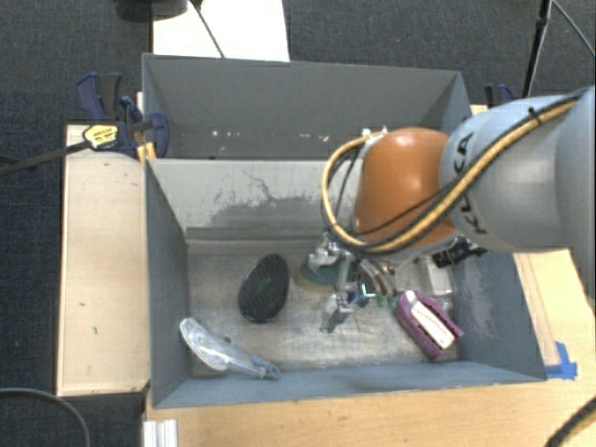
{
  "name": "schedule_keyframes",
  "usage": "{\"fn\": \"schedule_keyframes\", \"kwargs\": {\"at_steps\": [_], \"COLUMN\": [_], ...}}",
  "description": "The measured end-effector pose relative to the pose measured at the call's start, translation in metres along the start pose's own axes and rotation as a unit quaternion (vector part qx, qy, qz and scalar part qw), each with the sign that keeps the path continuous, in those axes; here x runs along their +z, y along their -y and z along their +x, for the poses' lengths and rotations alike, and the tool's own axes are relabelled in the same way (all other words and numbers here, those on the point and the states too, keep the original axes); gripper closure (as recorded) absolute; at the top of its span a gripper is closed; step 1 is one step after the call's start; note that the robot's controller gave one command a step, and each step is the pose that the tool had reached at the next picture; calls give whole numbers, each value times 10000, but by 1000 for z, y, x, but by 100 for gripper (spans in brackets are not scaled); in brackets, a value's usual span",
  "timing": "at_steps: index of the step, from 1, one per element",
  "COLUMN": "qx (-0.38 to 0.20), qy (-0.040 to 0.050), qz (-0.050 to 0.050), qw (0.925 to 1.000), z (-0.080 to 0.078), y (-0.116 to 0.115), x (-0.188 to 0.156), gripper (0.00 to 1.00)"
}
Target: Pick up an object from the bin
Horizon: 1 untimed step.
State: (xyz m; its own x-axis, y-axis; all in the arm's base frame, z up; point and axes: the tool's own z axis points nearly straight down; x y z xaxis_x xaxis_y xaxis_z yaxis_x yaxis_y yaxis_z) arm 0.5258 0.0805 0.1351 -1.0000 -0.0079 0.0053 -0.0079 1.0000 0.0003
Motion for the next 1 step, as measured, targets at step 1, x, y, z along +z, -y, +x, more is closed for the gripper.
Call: {"fn": "schedule_keyframes", "kwargs": {"at_steps": [1], "qx": [275], "qy": [66], "qz": [-11], "qw": [9996], "z": [-62], "y": [25], "x": [65], "gripper": [0]}}
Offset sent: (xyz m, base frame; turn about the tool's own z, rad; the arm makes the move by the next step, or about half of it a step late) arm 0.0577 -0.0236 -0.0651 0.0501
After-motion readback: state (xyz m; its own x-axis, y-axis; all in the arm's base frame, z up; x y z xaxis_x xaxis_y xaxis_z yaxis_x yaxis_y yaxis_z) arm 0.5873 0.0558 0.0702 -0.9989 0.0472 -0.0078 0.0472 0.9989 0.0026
